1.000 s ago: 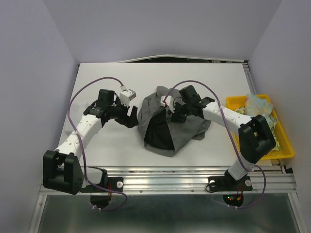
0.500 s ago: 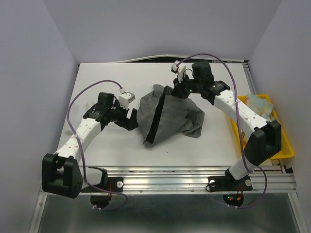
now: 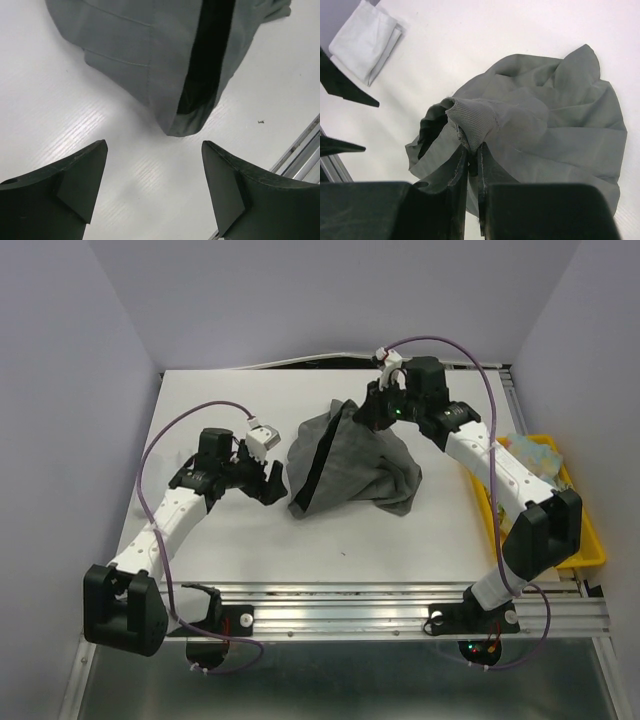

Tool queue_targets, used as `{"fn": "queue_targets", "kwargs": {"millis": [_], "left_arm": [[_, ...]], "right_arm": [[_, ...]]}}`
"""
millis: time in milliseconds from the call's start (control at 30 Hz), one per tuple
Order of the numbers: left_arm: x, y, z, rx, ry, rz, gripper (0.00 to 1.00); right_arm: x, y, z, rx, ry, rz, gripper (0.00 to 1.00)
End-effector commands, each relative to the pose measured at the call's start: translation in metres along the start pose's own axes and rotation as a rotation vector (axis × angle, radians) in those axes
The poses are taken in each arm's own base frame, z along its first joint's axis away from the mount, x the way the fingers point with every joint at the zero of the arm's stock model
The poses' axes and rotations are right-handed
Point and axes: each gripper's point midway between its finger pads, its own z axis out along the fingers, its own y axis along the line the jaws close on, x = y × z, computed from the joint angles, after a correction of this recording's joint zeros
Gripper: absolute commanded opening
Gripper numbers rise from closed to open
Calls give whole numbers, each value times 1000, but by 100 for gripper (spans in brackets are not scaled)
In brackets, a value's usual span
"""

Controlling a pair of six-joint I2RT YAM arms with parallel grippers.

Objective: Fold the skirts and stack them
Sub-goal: Flatten the skirt out

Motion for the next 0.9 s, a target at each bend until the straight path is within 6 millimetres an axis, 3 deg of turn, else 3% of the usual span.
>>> {"fn": "queue_targets", "kwargs": {"millis": [0,67,267,433,533,867], "left_arm": [[-24,-30,-13,135,-119,335,87],[-14,-21,-10,73,-77,564,88],[24,-9,-3,75,-13,809,91],[10,7,13,6,-77,964,91],[16,11,24,54,-51,1090,91],[28,15,64,120,-32,1224,89]], "right_arm": [[-55,-2,-13,11,-156,17,1],[-58,-10,-16,18,-163,39,1],[-66,6,-21,-55,-182,44,1],[-60,12,-20,-97,-166,27,1],[-57,13,-19,-111,-157,29,1],[-52,12,-15,-118,-143,29,1]]}}
